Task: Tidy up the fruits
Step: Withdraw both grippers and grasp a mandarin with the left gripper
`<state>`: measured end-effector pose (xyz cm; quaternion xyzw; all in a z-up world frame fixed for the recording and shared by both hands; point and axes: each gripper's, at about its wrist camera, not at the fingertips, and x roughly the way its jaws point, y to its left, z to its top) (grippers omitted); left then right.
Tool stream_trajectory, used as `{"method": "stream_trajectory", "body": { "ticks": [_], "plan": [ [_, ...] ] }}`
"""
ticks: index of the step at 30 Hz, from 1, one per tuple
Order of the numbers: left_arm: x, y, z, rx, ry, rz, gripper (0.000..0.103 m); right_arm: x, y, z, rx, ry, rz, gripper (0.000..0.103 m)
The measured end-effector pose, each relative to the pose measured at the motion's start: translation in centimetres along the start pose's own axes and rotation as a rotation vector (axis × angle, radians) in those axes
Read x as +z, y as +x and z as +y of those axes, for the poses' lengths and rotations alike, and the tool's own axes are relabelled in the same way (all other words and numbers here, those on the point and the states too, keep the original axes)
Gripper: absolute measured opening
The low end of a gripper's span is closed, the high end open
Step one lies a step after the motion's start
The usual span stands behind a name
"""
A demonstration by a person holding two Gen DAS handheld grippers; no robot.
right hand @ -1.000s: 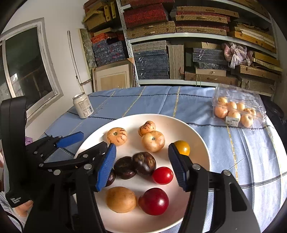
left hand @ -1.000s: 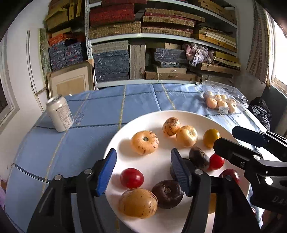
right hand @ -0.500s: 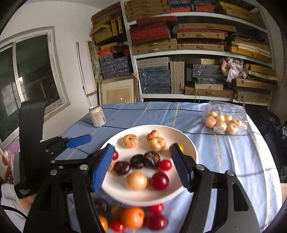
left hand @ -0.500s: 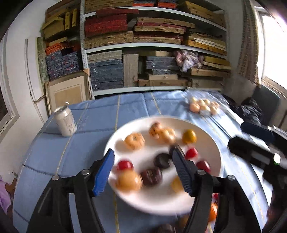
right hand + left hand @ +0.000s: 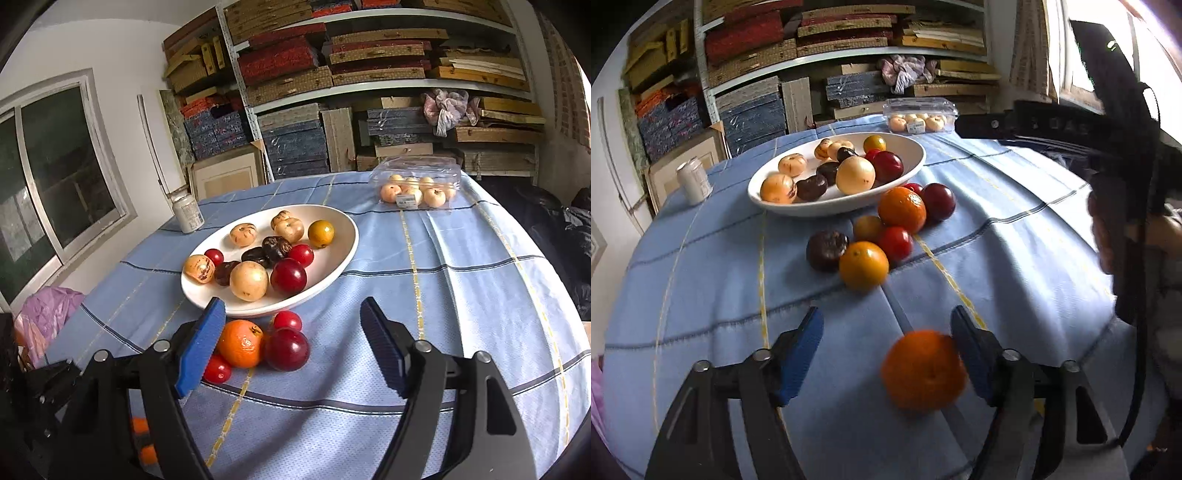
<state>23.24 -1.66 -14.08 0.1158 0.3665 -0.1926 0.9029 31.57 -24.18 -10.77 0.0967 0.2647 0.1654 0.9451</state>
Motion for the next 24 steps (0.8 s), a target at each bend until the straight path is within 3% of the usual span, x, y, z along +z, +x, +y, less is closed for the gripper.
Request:
{"method": "stream_trajectory", "body": {
  "ticks": [10, 12, 13, 22, 24],
  "plan": [
    [-0.6, 1.2, 0.3, -0.056, -0.047, 0.039, 0.076, -0.3, 2.2, -0.4, -0.029, -0.007, 0.084, 0.075],
    [-0.6, 1.6, 0.7, -0.096, -0.063, 0.056, 0.062, -0.6, 2.9, -0.5, -0.044, -0.012, 0.111, 0.075],
    [-0.6, 1.8, 0.6, -0.120, -0.059, 0.072, 0.048, -0.7, 3.3, -0.6, -0.057, -0.018, 0.125, 0.075],
    [-0.8, 1.9, 0.7, -0.144, -0.067, 0.072, 0.048, -1.9, 6.7, 0.5, -0.066, -0.085, 0.233, 0.074],
    [-0.8, 1.9, 0.8, -0.153, -0.077, 0.071, 0.048, -2.0, 7.6, 0.8, -0.059, -0.102, 0.268, 0.063]
  ]
}}
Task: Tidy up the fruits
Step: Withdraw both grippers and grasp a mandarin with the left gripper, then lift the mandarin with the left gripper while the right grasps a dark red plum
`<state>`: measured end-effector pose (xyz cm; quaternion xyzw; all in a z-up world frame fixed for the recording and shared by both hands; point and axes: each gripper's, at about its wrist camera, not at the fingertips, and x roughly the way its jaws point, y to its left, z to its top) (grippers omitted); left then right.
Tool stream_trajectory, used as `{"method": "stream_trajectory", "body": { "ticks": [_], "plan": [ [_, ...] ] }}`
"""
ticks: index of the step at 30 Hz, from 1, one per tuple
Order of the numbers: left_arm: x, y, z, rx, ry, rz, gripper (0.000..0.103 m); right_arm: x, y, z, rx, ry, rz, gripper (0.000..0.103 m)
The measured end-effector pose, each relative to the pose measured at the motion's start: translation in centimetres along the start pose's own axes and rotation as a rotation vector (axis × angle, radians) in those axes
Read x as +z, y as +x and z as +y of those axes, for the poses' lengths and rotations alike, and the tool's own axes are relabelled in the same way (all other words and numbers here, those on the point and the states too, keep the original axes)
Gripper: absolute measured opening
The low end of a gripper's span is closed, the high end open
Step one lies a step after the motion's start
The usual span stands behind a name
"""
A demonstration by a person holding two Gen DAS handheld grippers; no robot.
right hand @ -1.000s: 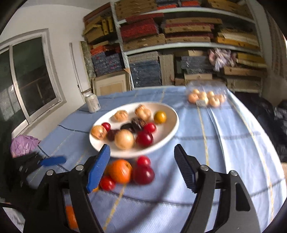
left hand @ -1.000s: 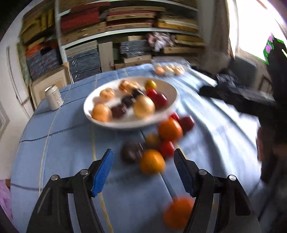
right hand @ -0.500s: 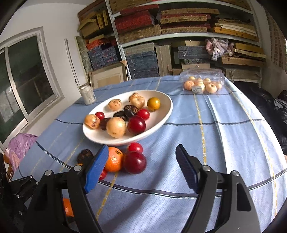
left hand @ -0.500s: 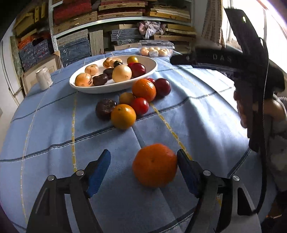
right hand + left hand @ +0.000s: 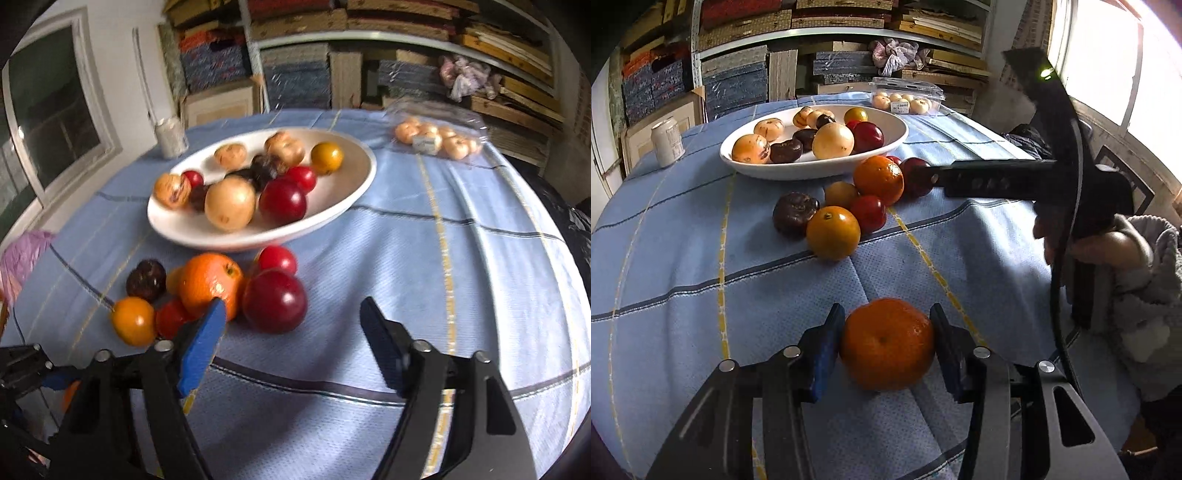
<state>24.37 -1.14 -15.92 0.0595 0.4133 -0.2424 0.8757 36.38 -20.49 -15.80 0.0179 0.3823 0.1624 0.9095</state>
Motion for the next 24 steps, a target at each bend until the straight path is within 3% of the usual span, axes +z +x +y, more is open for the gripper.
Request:
{"method": "stream_trajectory", "body": {
  "ticks": [6, 8, 19, 24],
  "plan": [
    [-0.2, -0.2, 0.1, -0.016, -0.017, -0.001, 0.048, 0.4, 0.8, -0.3, 0.054, 0.031, 0.012, 0.051],
    [-0.1, -0.1, 0.1, -0.016, -0.017, -0.002, 0.048, 0.4, 1.1, -1.0, 0.107, 0.068, 0.029, 0.039],
    [-0.1, -0.4, 0.6, -0.027, -0.046, -0.019, 0.048, -0.3, 0.0, -0.6, 0.103, 0.062, 0.016, 0.038],
    [0.2, -1.0, 0.7, 0.015, -0.040, -0.044, 0.048, -0.2, -1.4, -1.3, 0.107, 0.098, -0.036, 0.038]
  ]
}}
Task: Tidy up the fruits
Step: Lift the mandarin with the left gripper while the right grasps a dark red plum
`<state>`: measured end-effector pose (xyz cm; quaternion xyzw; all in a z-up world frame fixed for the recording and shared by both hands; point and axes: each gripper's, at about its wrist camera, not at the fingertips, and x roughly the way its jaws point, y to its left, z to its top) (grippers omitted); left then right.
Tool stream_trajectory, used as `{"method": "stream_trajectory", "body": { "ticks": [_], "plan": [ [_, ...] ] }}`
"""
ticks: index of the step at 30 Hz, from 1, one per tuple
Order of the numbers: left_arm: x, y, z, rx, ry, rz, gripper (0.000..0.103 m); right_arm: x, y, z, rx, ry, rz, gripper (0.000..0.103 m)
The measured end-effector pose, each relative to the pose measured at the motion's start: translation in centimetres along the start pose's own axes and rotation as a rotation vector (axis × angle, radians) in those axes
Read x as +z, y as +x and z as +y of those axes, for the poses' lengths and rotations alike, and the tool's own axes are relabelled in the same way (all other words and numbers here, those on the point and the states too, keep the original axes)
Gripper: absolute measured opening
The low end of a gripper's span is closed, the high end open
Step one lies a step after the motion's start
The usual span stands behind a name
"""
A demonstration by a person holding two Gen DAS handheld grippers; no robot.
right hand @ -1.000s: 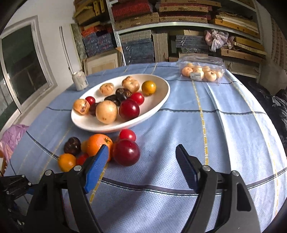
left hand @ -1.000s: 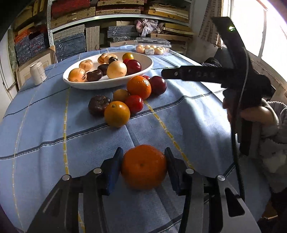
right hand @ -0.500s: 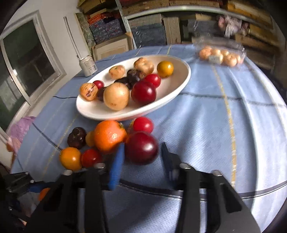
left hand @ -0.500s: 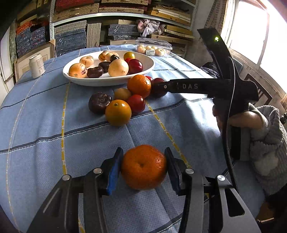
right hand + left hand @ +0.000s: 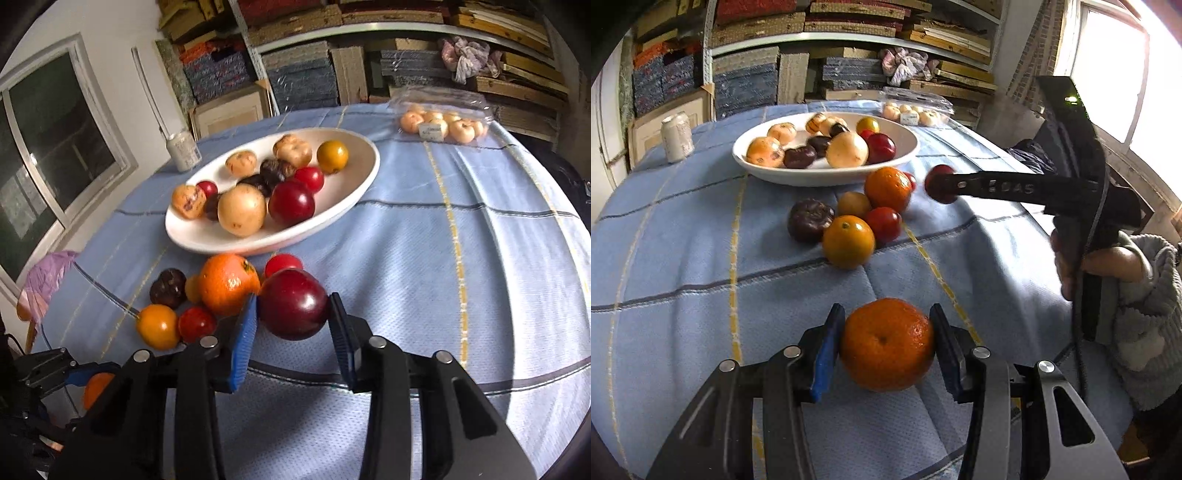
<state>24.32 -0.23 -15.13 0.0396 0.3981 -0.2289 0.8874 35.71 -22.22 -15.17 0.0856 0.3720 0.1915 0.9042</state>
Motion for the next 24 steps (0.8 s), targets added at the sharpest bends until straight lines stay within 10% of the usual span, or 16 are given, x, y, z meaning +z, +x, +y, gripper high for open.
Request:
{"method": "stream_trajectory", "body": {
  "ticks": [15, 24],
  "plan": [
    [12.3, -0.8, 5.1, 0.189, -0.016, -0.159, 0.048, 5.0, -4.4, -0.8, 0.000, 0.051, -0.186, 0.038],
    [19.2, 6.1, 7.8, 0.224, -0.091, -0.158, 0.048, 12.0, 1.6, -0.4, -0.046, 0.030, -0.182, 0.038]
  ]
}}
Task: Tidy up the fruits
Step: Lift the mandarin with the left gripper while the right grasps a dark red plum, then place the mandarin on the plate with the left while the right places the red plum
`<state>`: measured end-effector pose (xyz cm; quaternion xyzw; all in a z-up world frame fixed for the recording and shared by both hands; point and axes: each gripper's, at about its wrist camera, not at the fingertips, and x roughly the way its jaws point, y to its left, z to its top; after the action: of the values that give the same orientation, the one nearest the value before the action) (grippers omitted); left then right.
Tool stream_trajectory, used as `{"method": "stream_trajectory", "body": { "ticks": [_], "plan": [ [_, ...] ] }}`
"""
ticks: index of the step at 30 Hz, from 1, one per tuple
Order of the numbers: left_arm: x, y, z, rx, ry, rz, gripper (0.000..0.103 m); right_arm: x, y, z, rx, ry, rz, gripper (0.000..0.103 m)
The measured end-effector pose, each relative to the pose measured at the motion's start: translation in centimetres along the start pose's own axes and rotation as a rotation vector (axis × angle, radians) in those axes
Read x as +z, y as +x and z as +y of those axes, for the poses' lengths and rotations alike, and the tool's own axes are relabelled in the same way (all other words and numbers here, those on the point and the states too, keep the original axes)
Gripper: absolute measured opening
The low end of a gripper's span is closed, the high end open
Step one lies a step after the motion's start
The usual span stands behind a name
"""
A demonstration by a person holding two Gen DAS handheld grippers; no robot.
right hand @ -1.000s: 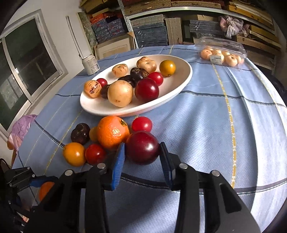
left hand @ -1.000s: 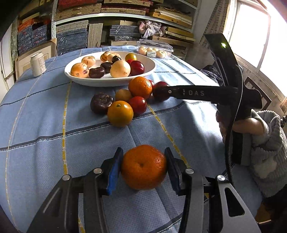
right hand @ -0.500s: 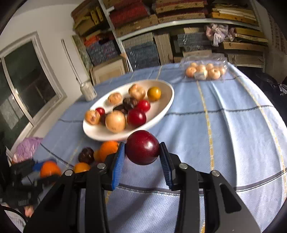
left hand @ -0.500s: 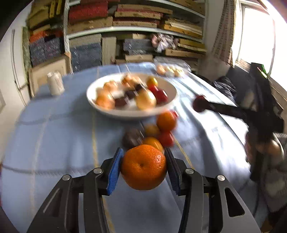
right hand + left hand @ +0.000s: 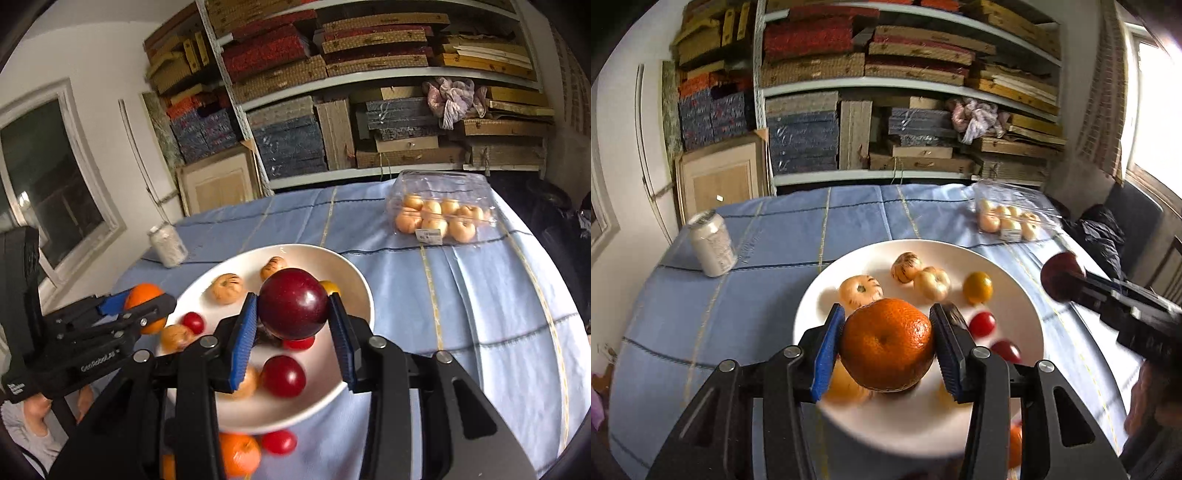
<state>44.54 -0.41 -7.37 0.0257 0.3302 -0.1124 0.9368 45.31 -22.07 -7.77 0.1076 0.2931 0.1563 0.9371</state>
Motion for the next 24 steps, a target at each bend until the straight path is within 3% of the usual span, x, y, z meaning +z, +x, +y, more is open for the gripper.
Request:
{"method": "stream_trajectory", "body": {
  "ticks": [4, 10, 19, 24],
  "plan": [
    [0.4, 3.5, 0.6, 0.002, -0.042, 0.040, 0.048, -0.2, 3.4, 0.0, -0.022, -0.037, 0.056, 0.038],
    [-0.6, 6.1, 1.1, -0.012, -0.039, 0.089, 0.048, -1.3, 5.2, -0.8, -0.059, -0.041, 0.091, 0.038],
    [-0.9, 5.9, 0.9, 0.006, -0.021, 0.069, 0.048, -2.0, 6.1, -1.0, -0.064, -0.048, 0.117, 0.040],
    [-0.7, 5.3, 0.4, 0.014, -0.004, 0.046, 0.054, -1.6, 5.5, -1.0, -0.049, -0.036, 0.102, 0.046]
  ]
}}
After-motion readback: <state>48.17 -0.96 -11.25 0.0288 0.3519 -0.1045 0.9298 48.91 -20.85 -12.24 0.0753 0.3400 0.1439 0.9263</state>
